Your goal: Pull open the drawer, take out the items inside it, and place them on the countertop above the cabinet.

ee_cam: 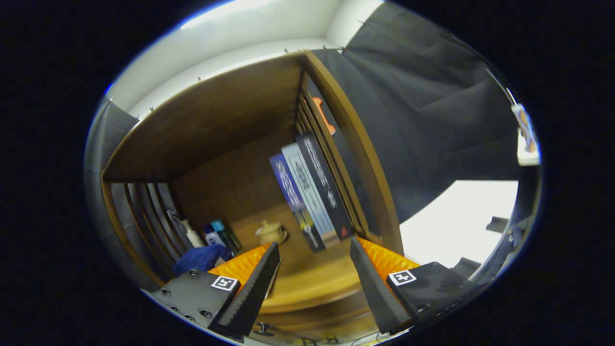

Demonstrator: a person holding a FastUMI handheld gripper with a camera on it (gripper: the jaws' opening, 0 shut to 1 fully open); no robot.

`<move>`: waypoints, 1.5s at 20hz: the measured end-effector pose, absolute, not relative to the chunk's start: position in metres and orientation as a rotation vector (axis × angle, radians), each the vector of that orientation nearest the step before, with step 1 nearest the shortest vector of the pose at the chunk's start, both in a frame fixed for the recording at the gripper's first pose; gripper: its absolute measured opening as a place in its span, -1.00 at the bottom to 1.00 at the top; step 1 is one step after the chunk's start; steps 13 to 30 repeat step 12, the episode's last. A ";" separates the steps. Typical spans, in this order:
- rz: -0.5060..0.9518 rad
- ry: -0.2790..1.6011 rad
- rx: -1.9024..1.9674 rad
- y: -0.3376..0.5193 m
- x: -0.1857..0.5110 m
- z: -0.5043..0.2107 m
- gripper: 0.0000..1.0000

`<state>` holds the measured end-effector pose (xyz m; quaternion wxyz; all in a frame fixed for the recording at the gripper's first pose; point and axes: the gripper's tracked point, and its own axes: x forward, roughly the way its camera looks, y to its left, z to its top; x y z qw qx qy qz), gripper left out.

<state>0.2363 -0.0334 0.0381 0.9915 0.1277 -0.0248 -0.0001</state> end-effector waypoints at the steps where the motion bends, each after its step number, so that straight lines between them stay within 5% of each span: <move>1: 0.006 -0.063 0.214 -0.030 0.237 0.056 0.95; 8: 0.090 -0.076 0.176 -0.007 0.207 0.099 0.96; 30: 0.012 -0.095 0.112 -0.033 0.202 0.113 0.96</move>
